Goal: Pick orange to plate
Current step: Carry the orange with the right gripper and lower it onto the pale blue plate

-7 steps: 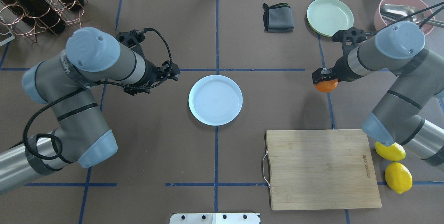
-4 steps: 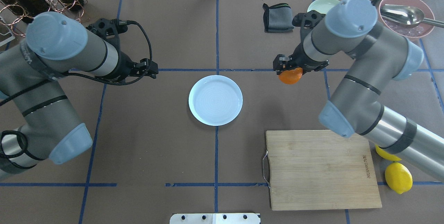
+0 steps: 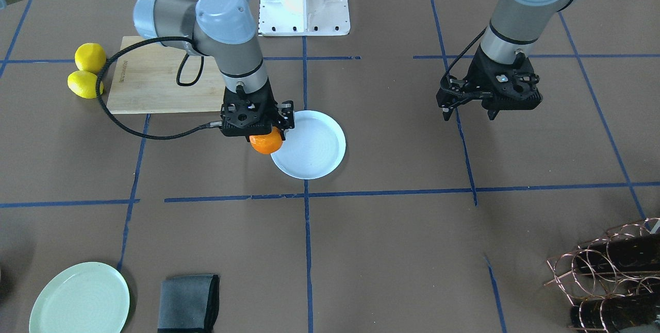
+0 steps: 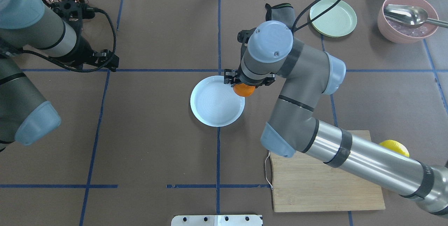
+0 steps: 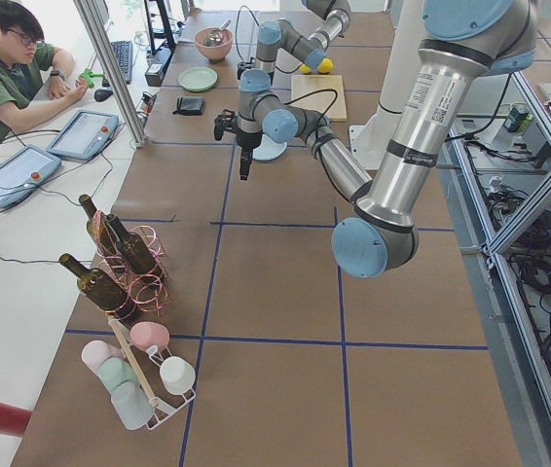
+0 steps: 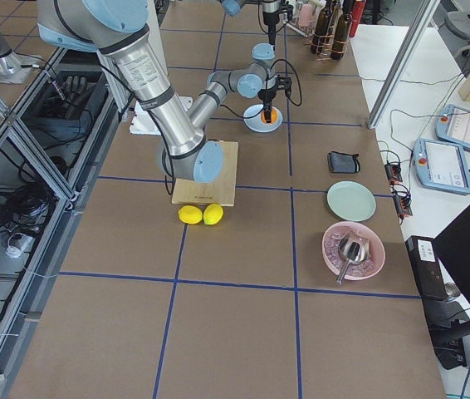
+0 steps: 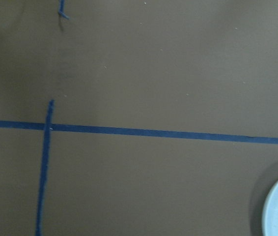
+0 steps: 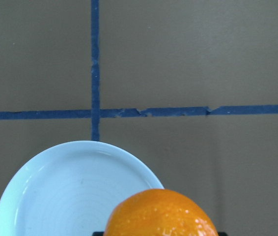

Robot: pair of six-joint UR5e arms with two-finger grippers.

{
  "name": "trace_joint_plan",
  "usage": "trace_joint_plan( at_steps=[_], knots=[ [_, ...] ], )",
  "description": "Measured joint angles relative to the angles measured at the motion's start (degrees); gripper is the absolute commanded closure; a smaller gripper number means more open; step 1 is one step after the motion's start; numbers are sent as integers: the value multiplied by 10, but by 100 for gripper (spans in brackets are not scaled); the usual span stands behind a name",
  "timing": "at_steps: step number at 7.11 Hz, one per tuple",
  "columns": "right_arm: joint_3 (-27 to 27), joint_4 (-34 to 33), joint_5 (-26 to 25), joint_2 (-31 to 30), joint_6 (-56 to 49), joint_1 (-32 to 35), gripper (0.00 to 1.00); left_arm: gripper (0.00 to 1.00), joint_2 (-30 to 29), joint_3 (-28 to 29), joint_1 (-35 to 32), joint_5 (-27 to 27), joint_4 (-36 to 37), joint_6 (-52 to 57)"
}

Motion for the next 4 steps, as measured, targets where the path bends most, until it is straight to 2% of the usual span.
trace_joint_plan(
  at_steps=[3, 4],
  knots=[
    [-83, 2, -31, 61, 11, -36, 100, 0, 49, -7, -46, 0, 5, 111],
    [-107, 5, -37, 75, 16, -43, 65, 0, 58, -7, -56, 0, 5, 136]
  ],
)
